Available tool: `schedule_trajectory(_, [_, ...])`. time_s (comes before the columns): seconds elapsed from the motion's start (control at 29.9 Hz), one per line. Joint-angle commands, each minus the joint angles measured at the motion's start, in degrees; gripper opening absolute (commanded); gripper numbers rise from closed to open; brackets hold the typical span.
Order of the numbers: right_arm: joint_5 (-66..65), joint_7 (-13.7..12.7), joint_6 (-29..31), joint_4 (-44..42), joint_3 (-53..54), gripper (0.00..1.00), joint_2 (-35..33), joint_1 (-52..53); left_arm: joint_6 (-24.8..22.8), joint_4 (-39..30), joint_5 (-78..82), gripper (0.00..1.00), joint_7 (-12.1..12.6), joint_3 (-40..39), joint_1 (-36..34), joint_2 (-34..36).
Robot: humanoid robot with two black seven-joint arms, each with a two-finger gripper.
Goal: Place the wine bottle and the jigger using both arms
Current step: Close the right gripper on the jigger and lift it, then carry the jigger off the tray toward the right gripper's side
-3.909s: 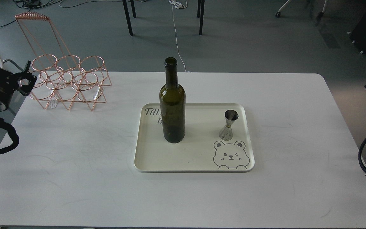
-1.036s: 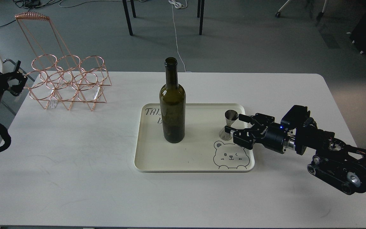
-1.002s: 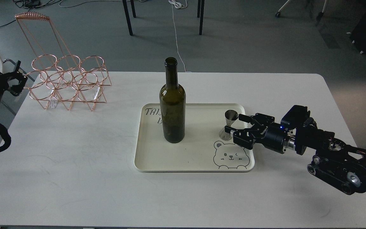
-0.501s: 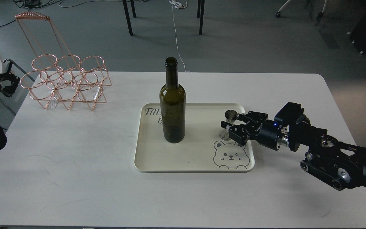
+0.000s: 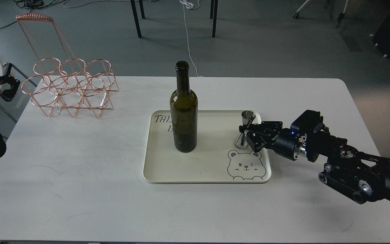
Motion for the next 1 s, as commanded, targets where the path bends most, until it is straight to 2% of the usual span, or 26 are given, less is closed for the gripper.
schedule_trajectory(0.0, [0.39,-0.01,-1.39,0.68,1.23,0.06,-0.97,1.12,0.0,0.0,-0.04,0.98,-0.04,-0.1,-0.07,0.38])
schedule_trajectory(0.23, [0.74,-0.01,-2.8,2.27,9.22,0.06,-8.0,1.04,0.0,-0.09,-0.04,0.99,-0.04,-0.1,-0.07,1.52])
schedule_trajectory(0.37, [1.09,-0.27,-6.57,1.65,12.13,0.06,-11.43,-0.89,0.0,-0.27,0.05,0.98,-0.04,-0.1,-0.07,1.61])
schedule_trajectory(0.53, [5.65,-3.43,-11.32,1.04,12.31,0.06,-15.21,-4.49,0.0,-0.79,0.22,0.98,0.13,0.07,-0.07,1.52])
schedule_trajectory(0.67, [8.38,-3.17,-13.58,-1.24,12.31,0.06,-15.83,-7.75,0.0,-0.88,0.75,0.98,0.22,-0.1,-0.07,1.52])
schedule_trajectory(0.97, [8.74,-2.82,-13.58,-2.3,11.87,0.06,-15.48,-14.78,0.0,-0.88,1.54,0.98,0.13,-0.02,-0.16,1.52])
